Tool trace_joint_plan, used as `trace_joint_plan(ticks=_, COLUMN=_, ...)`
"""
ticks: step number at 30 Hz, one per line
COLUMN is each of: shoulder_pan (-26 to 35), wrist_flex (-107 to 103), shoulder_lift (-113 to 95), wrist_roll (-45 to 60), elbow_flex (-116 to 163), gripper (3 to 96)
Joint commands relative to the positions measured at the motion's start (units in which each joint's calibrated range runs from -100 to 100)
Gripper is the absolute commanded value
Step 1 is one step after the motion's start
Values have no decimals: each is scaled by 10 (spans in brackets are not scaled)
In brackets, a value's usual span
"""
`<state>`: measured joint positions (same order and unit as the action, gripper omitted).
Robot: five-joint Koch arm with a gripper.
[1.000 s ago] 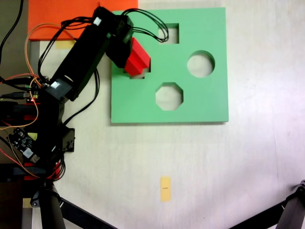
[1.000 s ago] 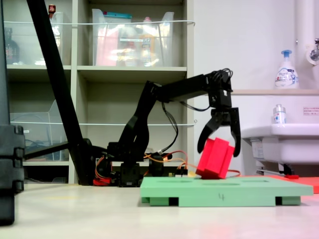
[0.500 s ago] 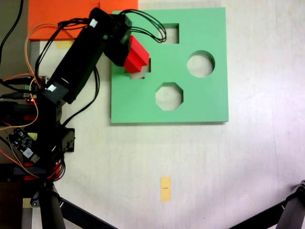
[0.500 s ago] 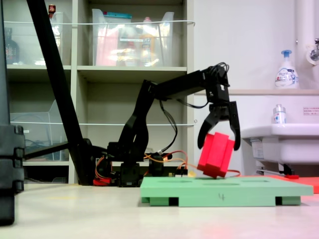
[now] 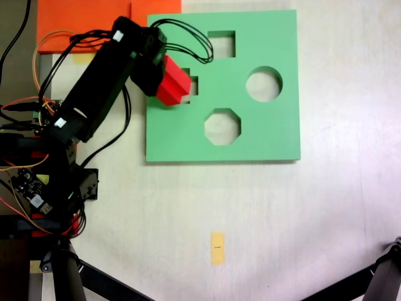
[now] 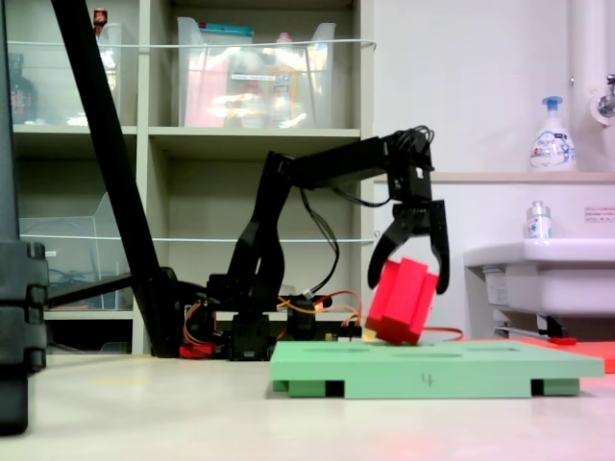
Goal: Put the cross columnar block into the corresponding hole
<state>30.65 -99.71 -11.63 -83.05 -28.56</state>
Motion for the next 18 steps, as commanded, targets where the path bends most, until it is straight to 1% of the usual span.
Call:
trace_joint_plan(ticks=1, shoulder_pan=-3, wrist_flex=-3, shoulder_lift=-35, wrist_roll=-3, elbow_flex=-11, gripper=419)
trace_joint_plan(ticks=18, shoulder_pan=-8, wrist_flex=-3, shoulder_lift=30, wrist_roll=-3, elbow_flex=-23, gripper=420)
